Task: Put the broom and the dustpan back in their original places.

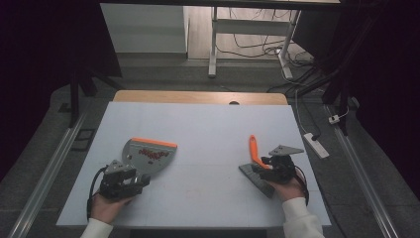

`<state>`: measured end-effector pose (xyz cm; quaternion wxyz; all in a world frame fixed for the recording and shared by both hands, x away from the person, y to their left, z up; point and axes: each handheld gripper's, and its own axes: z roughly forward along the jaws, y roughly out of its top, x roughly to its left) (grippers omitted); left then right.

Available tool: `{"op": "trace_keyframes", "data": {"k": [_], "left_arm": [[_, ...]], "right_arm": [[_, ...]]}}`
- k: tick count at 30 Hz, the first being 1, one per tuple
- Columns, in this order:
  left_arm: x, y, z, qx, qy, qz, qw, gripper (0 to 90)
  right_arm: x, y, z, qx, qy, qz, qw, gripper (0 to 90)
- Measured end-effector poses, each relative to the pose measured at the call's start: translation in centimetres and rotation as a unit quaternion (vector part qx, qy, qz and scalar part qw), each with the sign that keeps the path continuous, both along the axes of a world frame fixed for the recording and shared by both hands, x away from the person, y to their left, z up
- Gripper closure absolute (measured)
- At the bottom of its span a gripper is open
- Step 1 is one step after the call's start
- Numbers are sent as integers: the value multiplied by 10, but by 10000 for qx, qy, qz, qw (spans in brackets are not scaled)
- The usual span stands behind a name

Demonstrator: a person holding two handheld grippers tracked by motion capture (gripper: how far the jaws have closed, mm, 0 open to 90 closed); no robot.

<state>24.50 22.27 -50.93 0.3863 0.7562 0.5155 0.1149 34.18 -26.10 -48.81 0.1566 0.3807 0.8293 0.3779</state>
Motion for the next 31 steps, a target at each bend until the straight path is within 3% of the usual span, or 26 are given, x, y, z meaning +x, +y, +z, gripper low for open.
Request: {"op": "trace_keyframes", "data": {"k": [6, 12, 23, 31], "left_arm": [[3, -8, -2, 13, -34, -466, 9989, 363], [8, -16, -4, -18, 12, -760, 9971, 370], [9, -19, -6, -50, 63, -853, 9963, 370], [9, -18, -6, -89, 74, -888, 9960, 370]], "right_arm": [[-6, 2, 1, 79, -141, 247, 9996, 451], [-14, 3, 1, 78, -253, 486, 9985, 451], [-23, 1, -1, 56, -370, 740, 9966, 451], [-24, 2, -2, 7, -433, 770, 9961, 450]]}}
